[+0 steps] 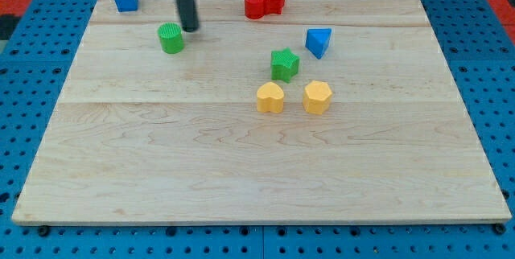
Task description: Move the blue triangle below the blue cube
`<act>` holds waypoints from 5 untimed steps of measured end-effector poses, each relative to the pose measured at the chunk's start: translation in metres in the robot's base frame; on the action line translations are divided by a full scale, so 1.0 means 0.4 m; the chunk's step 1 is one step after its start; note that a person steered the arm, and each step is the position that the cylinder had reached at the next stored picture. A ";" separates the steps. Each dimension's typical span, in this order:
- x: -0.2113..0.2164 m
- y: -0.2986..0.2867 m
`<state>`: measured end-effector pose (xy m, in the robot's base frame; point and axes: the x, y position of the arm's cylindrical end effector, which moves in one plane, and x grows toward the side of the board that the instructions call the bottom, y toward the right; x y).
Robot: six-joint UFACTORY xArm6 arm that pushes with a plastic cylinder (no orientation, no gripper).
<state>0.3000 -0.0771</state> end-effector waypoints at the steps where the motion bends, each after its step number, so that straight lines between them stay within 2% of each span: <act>1: 0.023 0.189; 3: -0.041 0.482; 4: 0.033 0.609; 5: 0.131 0.546</act>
<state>0.3523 0.1413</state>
